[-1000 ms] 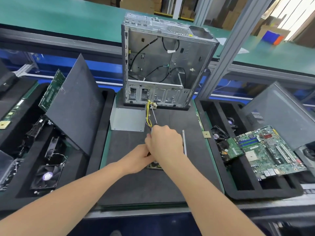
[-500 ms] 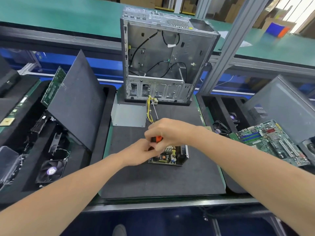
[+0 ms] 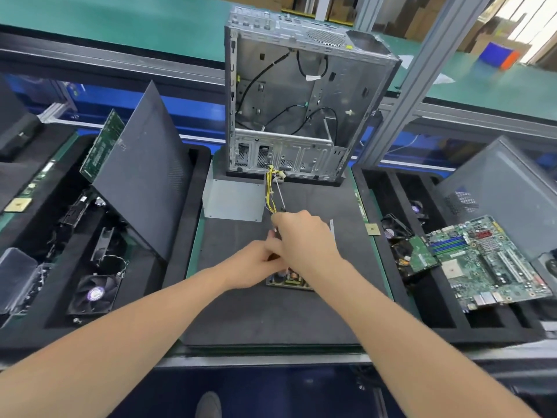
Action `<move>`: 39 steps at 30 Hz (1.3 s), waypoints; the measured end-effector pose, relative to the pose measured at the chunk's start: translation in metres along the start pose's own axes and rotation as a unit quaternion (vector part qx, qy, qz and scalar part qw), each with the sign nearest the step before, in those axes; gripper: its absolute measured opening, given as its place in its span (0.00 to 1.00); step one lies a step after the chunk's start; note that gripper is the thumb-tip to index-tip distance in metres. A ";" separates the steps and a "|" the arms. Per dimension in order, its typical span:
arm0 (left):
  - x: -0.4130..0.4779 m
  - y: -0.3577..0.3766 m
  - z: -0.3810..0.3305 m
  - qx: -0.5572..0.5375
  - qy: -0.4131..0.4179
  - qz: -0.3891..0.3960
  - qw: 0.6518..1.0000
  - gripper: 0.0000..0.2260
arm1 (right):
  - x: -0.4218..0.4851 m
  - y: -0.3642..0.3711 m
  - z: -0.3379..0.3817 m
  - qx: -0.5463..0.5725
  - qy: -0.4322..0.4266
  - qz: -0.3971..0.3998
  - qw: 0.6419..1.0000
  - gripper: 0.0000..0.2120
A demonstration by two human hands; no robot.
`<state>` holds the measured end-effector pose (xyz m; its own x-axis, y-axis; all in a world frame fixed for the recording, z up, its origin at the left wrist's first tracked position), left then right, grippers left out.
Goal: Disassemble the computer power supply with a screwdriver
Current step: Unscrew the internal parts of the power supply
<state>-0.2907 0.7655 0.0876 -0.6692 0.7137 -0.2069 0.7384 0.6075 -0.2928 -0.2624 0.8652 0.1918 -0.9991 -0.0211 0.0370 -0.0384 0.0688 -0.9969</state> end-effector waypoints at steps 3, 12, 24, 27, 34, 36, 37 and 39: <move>-0.001 -0.001 -0.006 0.003 0.008 -0.003 1.000 0.12 | 0.004 -0.008 -0.013 0.058 -0.126 0.033 0.990 0.08; -0.004 0.001 -0.006 0.037 -0.001 -0.002 0.999 0.11 | 0.006 -0.027 -0.021 0.043 -0.375 0.096 0.921 0.04; -0.008 0.004 0.000 -0.029 -0.002 -0.019 0.999 0.11 | -0.005 -0.002 0.007 0.035 0.080 0.021 0.996 0.07; -0.004 0.003 0.003 -0.022 0.011 -0.020 0.999 0.08 | -0.003 -0.001 0.001 0.040 0.029 0.025 0.998 0.08; -0.003 0.002 -0.001 0.011 0.019 -0.013 1.000 0.12 | 0.007 -0.012 -0.016 0.056 -0.190 0.068 0.978 0.08; -0.004 0.004 -0.004 0.012 0.016 -0.009 1.000 0.12 | 0.007 -0.013 -0.020 0.060 -0.257 0.084 0.961 0.06; -0.005 0.005 -0.006 0.012 0.018 -0.003 1.000 0.11 | 0.006 -0.014 -0.019 0.057 -0.294 0.089 0.950 0.05; -0.007 0.007 -0.010 0.019 0.027 0.010 0.999 0.09 | 0.007 -0.017 -0.015 0.043 -0.352 0.099 0.930 0.04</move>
<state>-0.2801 0.7675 0.0963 -0.6479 0.7442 -0.1622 0.7474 0.5801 -0.3238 -0.2688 0.8789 0.2104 -0.7251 -0.6664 -0.1734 0.1775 0.0624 -0.9821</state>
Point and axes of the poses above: each hand's wrist, its own x-axis towards the middle knuckle, its own y-axis out of the palm, z = x × y, the point moved 4 cm from there along x, towards the middle knuckle, and after that the axes turned 9 degrees about -x, right-handed, at the moved point
